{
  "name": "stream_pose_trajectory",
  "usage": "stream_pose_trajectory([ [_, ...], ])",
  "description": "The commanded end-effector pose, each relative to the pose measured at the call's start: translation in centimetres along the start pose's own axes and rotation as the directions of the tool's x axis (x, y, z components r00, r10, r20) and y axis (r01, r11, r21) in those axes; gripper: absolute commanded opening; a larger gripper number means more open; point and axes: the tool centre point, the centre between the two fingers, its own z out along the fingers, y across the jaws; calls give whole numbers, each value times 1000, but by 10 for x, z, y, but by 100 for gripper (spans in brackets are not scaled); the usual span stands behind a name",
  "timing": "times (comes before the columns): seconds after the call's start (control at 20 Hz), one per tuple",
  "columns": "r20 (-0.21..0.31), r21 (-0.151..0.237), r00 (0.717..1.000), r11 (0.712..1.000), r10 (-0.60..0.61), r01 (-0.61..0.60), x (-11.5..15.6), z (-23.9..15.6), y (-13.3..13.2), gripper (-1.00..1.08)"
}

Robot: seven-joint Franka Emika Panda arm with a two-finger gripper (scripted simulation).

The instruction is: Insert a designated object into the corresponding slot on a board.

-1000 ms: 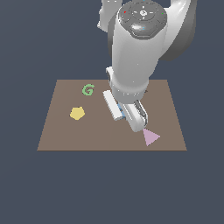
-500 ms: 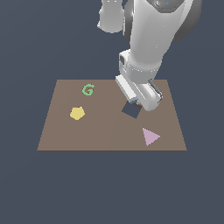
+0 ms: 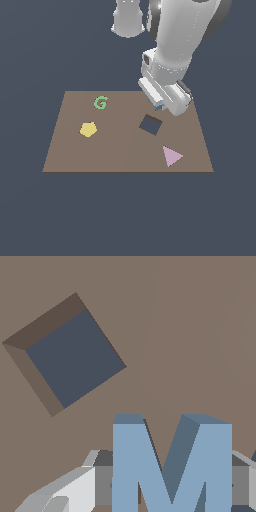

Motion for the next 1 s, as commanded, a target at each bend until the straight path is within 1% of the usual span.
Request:
stream_pose_trajectory([
  [0.0,0,1,1000,1000,-2,2,-3,0,2,-100],
  [0.45,-1,0,1000,1000,-4,4,-7,9,4,-100],
  [0.5,-1,0,1000,1000,-4,4,-7,9,4,100],
  [0.95,-1,0,1000,1000,-4,4,-7,9,4,100],
])
